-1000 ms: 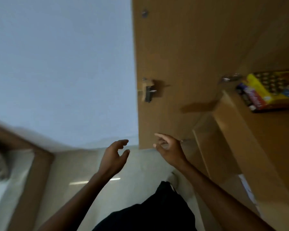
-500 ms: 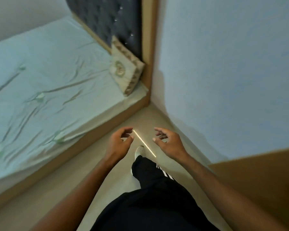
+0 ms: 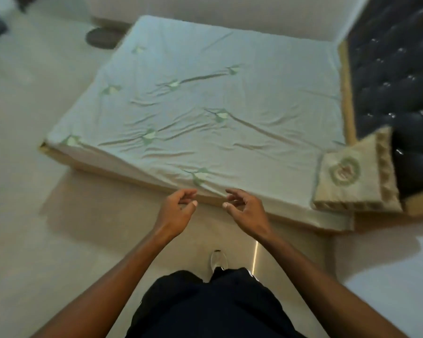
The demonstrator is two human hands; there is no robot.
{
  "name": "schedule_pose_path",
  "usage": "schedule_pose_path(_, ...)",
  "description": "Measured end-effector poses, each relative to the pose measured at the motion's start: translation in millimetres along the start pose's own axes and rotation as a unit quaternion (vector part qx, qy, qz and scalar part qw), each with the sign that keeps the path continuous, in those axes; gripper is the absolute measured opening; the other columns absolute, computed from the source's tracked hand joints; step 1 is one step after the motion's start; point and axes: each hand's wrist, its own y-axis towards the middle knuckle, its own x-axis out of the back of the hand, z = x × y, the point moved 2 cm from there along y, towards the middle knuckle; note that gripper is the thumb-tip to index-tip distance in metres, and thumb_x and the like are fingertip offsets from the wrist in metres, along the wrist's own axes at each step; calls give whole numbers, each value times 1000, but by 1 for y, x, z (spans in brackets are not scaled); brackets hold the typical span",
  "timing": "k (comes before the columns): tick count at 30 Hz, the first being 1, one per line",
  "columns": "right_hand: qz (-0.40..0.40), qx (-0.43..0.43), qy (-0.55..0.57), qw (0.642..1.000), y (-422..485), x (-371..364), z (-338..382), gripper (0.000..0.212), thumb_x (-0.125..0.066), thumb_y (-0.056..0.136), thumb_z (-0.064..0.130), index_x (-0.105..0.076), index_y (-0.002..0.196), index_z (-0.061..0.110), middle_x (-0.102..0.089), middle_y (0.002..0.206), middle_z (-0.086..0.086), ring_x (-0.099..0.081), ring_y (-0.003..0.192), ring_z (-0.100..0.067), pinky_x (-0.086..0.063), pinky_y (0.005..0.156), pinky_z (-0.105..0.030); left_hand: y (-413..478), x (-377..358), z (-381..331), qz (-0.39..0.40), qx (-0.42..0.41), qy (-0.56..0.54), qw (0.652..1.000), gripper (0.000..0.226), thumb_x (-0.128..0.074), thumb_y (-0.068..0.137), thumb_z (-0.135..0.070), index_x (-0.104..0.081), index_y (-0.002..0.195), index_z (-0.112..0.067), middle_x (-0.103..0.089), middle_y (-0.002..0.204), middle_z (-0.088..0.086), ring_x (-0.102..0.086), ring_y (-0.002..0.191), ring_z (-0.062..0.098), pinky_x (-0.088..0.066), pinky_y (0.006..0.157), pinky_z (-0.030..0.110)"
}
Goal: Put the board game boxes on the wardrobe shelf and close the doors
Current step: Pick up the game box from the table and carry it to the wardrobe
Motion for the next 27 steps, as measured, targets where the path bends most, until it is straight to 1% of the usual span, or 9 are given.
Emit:
schedule_pose_path(3, 77, 44, -29, 996, 53, -40, 39, 42, -71, 85, 24, -62, 126, 23, -68, 103, 6, -64, 91, -4, -52, 78, -18, 7, 49, 25, -83, 41, -31, 995, 32, -64, 90, -16, -64, 121, -25, -67, 106, -12, -63, 98, 3, -51, 82, 16)
schedule_pose_path(6, 126, 84, -55, 987, 91, -78, 71, 41, -71, 84, 22, -64, 124, 22, -68, 101, 5, -65, 88, -6, -53, 79, -20, 10, 87, 47, -142, 82, -58, 985, 32, -63, 91, -17, -63, 121, -25, -67, 107, -12, -63, 99, 2, -49, 80, 13)
schedule_pose_path(9, 194, 122, -80, 970, 130, -138, 109, 41, -71, 85, 23, -63, 125, 23, -68, 103, 5, -65, 89, -6, -52, 78, -17, 16, 139, 77, -226, 118, -104, 961, 30, -63, 90, -16, -65, 119, -24, -68, 109, -12, -63, 99, 3, -49, 76, 11)
schedule_pose_path(12, 259, 157, -107, 947, 168, -213, 155, 41, -71, 85, 26, -62, 125, 24, -67, 104, 6, -65, 89, -4, -54, 78, -20, 24, 205, 112, -296, 144, -135, 935, 30, -62, 90, -16, -65, 119, -24, -68, 109, -12, -63, 100, 4, -49, 77, 13)
schedule_pose_path(15, 299, 182, -127, 928, 196, -276, 192, 42, -70, 85, 28, -61, 126, 26, -66, 103, 8, -63, 88, -2, -48, 72, -11, 32, 267, 141, -335, 158, -147, 917, 27, -63, 90, -16, -65, 115, -26, -68, 106, -12, -64, 99, 5, -50, 80, 15)
schedule_pose_path(17, 318, 190, -141, 918, 212, -316, 219, 42, -69, 86, 29, -60, 127, 26, -65, 104, 9, -63, 89, -1, -47, 70, -8, 38, 309, 158, -360, 167, -153, 905, 26, -63, 89, -15, -65, 111, -28, -69, 104, -11, -65, 97, 6, -51, 80, 16)
schedule_pose_path(20, 349, 216, -152, 899, 236, -395, 272, 41, -69, 86, 26, -60, 126, 24, -66, 104, 6, -63, 88, -2, -48, 70, -9, 45, 384, 188, -409, 177, -158, 881, 26, -65, 88, -12, -67, 111, -23, -70, 103, -9, -66, 93, 6, -48, 76, 12)
schedule_pose_path(22, 360, 234, -152, 890, 249, -433, 299, 41, -70, 85, 23, -62, 125, 21, -67, 103, 3, -64, 86, -5, -51, 73, -11, 49, 419, 202, -429, 186, -159, 869, 26, -65, 87, -11, -68, 111, -21, -71, 102, -7, -66, 90, 6, -47, 73, 8)
schedule_pose_path(27, 404, 245, -150, 868, 281, -545, 363, 40, -70, 85, 24, -62, 125, 22, -66, 101, 5, -63, 86, -1, -51, 73, -12, 59, 509, 243, -472, 211, -171, 839, 25, -66, 86, -11, -69, 108, -23, -71, 100, -8, -65, 84, 3, -47, 70, 5)
